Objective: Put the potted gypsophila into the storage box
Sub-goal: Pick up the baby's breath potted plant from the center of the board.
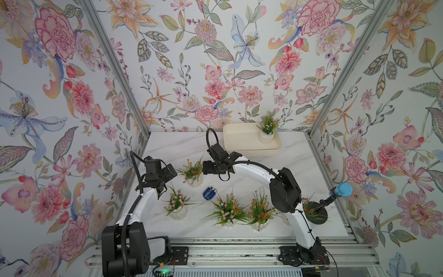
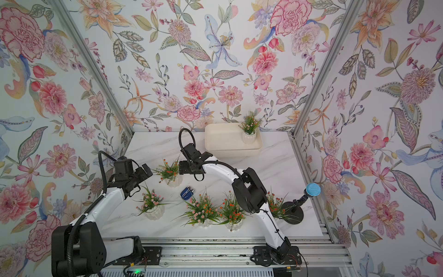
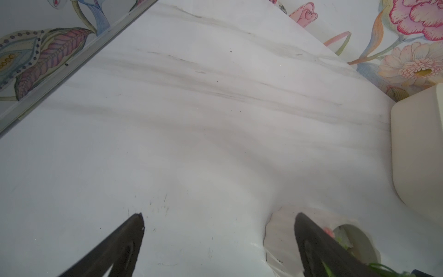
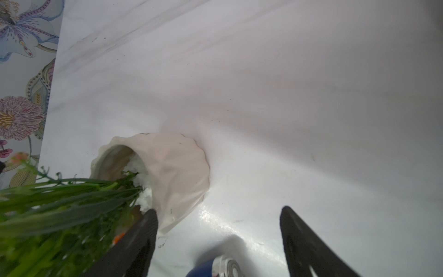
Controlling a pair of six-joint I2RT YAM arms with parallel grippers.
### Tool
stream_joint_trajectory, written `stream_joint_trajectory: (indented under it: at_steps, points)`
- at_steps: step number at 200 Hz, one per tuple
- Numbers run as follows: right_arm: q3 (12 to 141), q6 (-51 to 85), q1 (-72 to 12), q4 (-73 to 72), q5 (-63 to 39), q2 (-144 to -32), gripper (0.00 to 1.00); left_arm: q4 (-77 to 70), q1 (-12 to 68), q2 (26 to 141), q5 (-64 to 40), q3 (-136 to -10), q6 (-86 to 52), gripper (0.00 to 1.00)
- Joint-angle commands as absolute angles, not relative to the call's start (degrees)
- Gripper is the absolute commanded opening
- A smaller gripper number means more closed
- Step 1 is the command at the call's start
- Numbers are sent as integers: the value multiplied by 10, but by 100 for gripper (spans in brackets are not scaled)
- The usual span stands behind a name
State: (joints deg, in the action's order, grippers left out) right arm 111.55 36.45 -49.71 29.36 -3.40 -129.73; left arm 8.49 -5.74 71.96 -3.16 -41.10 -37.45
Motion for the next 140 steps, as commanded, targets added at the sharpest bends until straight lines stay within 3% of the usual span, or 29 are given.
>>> stream_joint_trajectory:
  at_steps: [1, 105, 140]
  points:
    - [1148, 357, -510, 298, -39, -1320, 79, 72, -65, 737, -66, -409, -347, 100]
    - [1161, 368, -525, 302, 13, -1345, 55, 88, -65, 738, -72, -414, -325, 100]
    - [1192, 357, -529, 323, 23, -1365, 51, 91, -65, 735, -71, -414, -323, 100]
